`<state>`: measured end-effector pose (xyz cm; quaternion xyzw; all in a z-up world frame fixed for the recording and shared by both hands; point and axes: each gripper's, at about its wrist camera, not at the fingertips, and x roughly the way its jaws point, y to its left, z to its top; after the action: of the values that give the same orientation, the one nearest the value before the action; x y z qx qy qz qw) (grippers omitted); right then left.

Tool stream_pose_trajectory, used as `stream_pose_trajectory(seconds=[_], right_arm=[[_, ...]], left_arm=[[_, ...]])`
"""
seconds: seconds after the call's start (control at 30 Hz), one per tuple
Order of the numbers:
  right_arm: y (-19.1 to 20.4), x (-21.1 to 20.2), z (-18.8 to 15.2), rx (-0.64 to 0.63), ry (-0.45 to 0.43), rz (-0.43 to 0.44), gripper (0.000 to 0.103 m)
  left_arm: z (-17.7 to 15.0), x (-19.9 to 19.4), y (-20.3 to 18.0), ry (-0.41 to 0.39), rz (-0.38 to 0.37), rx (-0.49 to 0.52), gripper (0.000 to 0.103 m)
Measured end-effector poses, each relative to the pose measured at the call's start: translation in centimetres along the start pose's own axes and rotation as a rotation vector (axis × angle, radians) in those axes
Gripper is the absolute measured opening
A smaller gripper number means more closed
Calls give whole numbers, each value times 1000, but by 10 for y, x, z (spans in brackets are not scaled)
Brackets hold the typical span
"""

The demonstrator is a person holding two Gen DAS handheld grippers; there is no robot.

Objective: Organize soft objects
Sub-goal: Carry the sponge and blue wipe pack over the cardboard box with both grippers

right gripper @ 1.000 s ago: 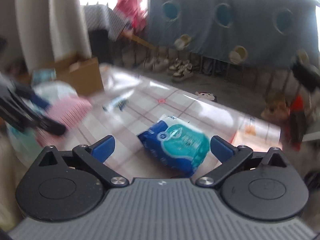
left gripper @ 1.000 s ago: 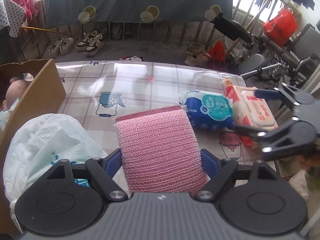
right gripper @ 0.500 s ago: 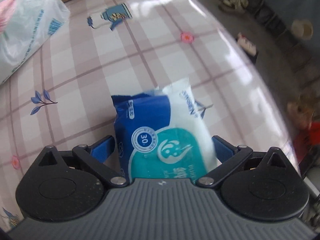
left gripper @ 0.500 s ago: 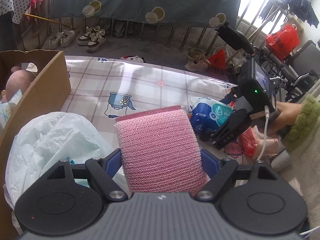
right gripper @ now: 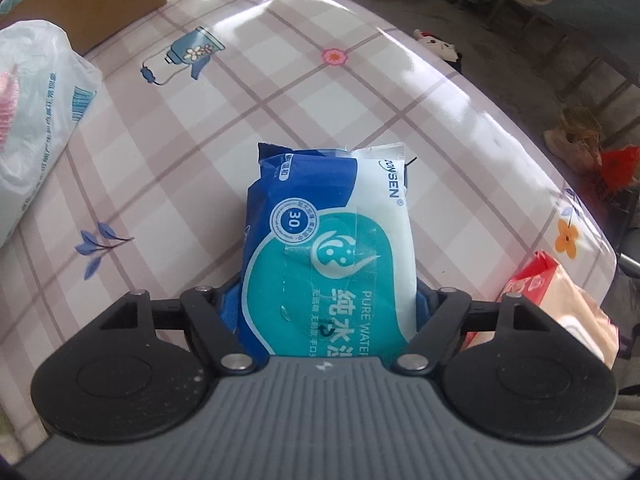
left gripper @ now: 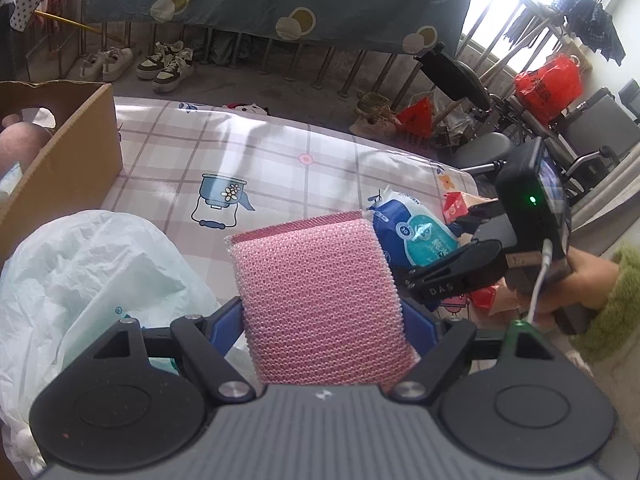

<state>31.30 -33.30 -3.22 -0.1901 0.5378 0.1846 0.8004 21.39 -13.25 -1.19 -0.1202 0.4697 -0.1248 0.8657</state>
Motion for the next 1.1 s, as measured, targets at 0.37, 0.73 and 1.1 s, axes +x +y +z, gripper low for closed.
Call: stream_pose_trajectory(seconds=[0.37, 0.73, 1.1], right_arm=[[15, -87, 17, 282, -182, 72, 73], [60, -176, 65, 336, -349, 198, 73], [188, -199, 165, 200, -408, 494, 73]], left_arm=[[9, -58, 16, -115, -48, -34, 83], [14, -138, 64, -273, -30, -115, 83], [-3, -221, 150, -373, 191, -180, 83]])
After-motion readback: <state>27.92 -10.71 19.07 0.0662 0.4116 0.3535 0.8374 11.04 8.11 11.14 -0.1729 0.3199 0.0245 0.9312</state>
